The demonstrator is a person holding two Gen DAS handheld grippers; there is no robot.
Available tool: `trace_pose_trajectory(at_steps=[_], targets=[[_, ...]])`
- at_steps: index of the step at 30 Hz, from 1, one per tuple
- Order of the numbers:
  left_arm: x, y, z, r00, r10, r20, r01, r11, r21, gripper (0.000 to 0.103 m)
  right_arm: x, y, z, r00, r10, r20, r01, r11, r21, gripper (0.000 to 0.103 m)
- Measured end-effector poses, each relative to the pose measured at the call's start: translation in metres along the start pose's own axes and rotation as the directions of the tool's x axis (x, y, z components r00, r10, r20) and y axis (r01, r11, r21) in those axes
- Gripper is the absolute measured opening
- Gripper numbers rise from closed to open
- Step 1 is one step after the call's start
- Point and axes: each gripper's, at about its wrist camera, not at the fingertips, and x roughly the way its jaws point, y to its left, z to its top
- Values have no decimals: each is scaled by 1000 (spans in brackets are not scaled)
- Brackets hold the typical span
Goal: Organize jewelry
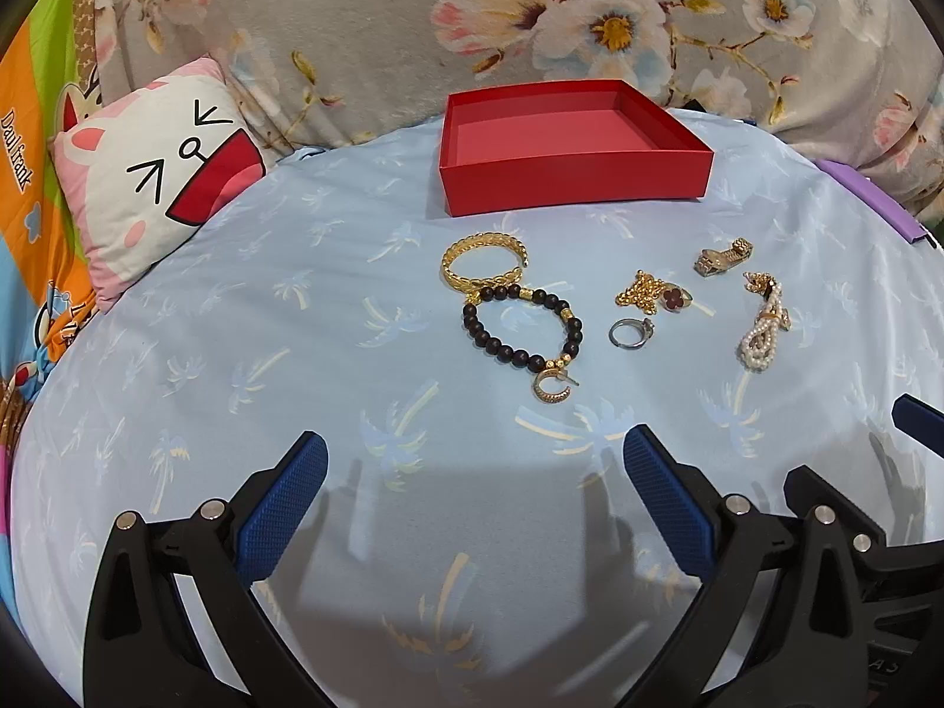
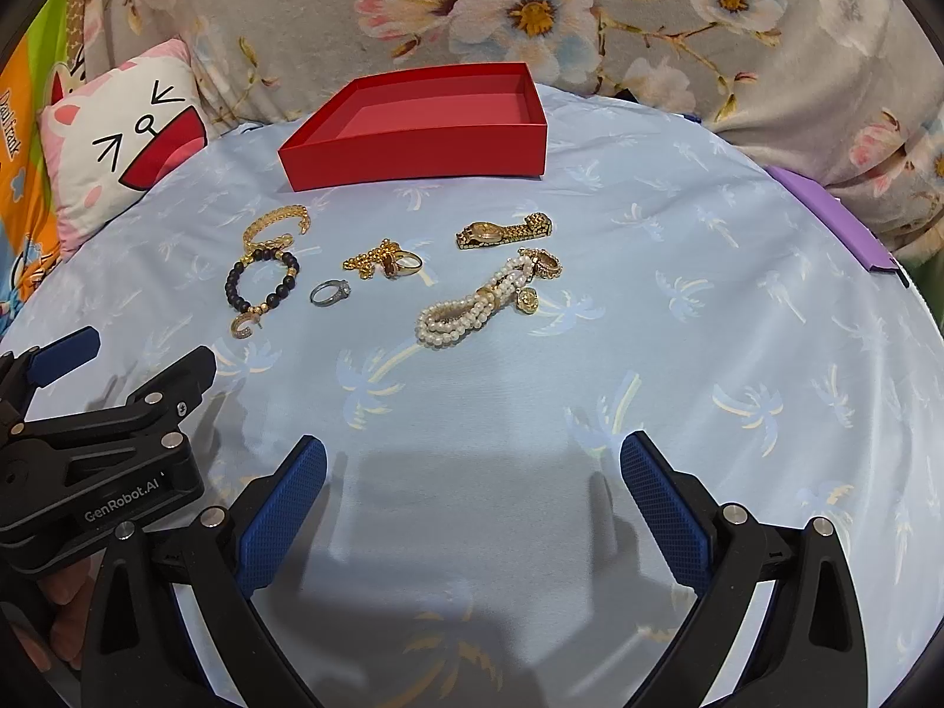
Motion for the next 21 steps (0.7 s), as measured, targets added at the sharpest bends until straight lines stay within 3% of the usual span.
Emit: trace_pose_trajectory(at_steps=[21], targets=[[0,0,0,1000,1,-2,-1,1000,3,98,0,-1,0,1000,3,-2,-3,1000,3,98]])
